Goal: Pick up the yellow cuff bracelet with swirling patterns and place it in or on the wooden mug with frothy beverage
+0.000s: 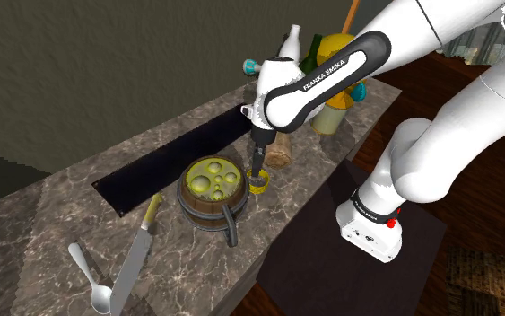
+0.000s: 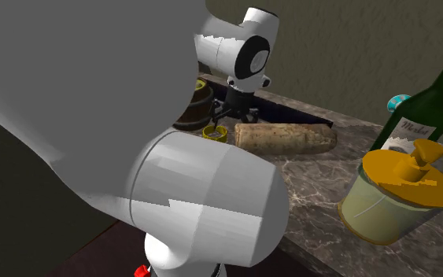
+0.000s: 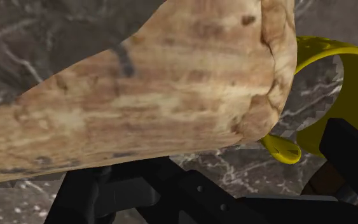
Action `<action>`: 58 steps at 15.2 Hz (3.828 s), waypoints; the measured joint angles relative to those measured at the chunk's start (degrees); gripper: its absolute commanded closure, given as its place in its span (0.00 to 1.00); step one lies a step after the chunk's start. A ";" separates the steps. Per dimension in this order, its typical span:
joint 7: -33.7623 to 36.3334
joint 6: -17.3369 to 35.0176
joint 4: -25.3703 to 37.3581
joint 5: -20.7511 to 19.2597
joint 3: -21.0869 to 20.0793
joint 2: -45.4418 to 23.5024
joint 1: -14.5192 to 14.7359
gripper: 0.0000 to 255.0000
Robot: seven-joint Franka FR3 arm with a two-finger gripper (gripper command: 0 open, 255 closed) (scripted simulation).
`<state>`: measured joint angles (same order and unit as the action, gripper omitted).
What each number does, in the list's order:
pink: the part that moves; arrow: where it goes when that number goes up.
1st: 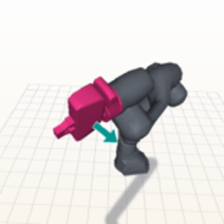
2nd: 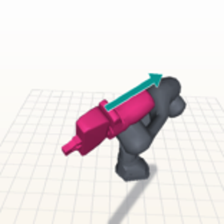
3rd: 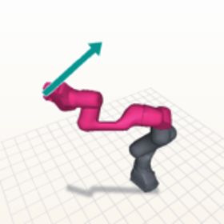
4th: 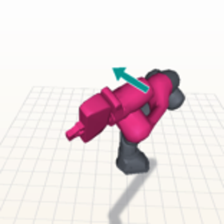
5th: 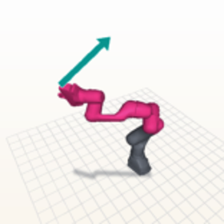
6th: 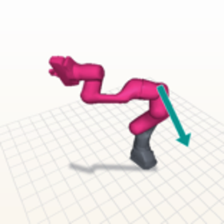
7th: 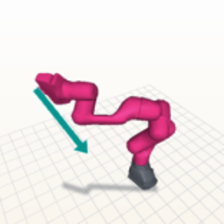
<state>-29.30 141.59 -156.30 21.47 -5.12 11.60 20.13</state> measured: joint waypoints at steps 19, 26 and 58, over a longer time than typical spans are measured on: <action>1.04 -4.00 0.07 -0.85 0.12 1.83 -0.33 1.00; 3.12 -10.56 1.79 -2.63 0.19 6.85 -0.92 1.00; 9.84 -37.20 17.33 -6.46 0.86 18.55 -1.92 1.00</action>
<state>-19.46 104.39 -138.96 15.02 -4.25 30.15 18.21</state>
